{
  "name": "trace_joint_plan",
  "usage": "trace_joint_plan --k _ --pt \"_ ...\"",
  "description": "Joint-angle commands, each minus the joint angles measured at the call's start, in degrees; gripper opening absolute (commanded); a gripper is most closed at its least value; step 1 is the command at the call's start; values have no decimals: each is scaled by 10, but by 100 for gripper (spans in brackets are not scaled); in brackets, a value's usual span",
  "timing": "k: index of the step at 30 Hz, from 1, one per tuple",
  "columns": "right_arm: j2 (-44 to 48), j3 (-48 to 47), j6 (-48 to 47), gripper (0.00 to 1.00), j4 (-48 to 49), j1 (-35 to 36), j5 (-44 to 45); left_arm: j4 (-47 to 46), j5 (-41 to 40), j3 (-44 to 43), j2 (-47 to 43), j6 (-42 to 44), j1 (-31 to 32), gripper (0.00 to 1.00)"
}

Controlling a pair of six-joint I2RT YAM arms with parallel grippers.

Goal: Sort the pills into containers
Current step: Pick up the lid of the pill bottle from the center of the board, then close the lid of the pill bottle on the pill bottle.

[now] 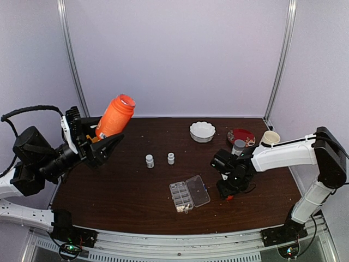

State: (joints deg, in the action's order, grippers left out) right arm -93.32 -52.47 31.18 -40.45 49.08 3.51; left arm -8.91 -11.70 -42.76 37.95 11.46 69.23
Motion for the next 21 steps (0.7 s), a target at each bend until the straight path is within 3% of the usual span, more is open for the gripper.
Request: trace_joint_plan --k 1,11,15,21 --pt "7 -19 -1 54 0 -2 12 -25 -1 -4 0 -5 2 0" --pt "159 -55 -26 52 12 2 11 -56 17 9 51 -36 3 0" --pt "227 -67 -33 51 24 1 7 -140 40 46 73 -97 2 0" --pt "314 -53 -61 47 116 1 -95 -167 105 64 104 -172 -22 0"
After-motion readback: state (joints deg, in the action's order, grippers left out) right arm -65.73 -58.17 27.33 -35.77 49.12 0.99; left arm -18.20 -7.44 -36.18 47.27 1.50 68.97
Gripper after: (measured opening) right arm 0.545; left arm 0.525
